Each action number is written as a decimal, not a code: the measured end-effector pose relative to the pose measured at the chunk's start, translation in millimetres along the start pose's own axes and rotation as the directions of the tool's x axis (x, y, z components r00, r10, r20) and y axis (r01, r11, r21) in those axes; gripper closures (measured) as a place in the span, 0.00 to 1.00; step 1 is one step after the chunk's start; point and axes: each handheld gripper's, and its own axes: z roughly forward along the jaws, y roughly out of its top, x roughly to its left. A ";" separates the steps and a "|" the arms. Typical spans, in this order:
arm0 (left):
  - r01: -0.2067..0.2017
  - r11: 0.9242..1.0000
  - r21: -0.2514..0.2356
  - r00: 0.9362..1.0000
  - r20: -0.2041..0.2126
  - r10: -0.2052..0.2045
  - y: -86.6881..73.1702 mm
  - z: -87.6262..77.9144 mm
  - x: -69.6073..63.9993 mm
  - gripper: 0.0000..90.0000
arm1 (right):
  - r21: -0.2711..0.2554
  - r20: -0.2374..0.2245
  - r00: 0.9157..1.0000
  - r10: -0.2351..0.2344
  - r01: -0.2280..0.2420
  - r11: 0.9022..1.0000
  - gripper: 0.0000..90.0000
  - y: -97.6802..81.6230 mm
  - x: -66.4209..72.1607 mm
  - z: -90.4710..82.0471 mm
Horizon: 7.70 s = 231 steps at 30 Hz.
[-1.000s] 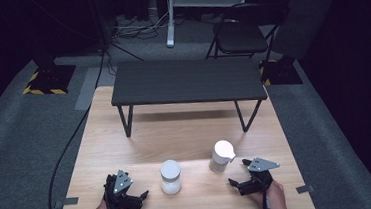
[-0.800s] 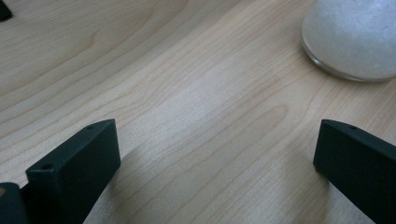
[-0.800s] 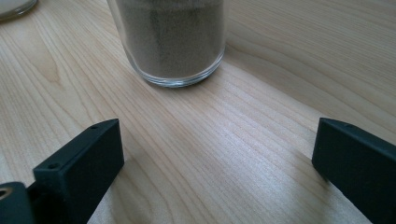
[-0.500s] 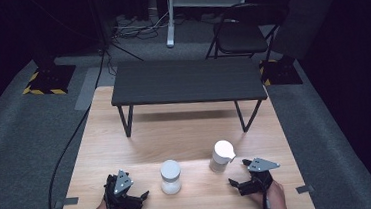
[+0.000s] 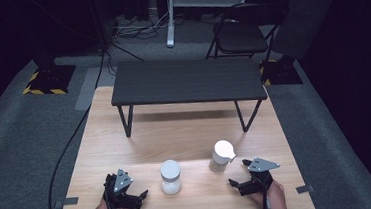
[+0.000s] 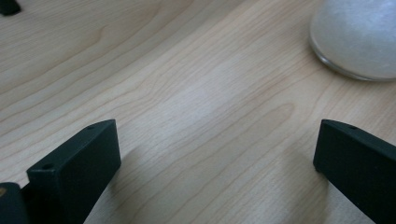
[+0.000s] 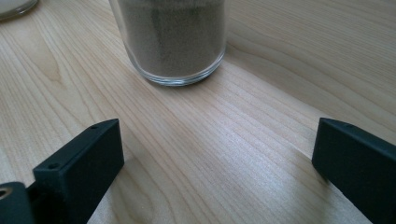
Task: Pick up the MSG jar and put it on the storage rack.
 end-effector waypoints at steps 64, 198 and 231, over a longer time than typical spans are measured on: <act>-0.094 0.890 -0.447 0.967 0.171 0.188 41.0 10.8 -43.4 0.03 | -0.004 -0.001 1.000 -0.001 0.001 1.000 0.02 -3.5 2.6 -3.4; 0.011 0.872 -0.490 1.000 0.016 -0.004 246.7 7.2 49.2 0.04 | -0.009 -0.003 1.000 -0.002 0.002 1.000 0.02 -4.5 3.0 -2.9; 0.087 0.940 -0.331 0.996 0.044 -0.077 103.0 6.0 19.1 0.01 | -0.011 -0.002 1.000 -0.001 0.001 1.000 0.02 -4.9 3.4 -2.7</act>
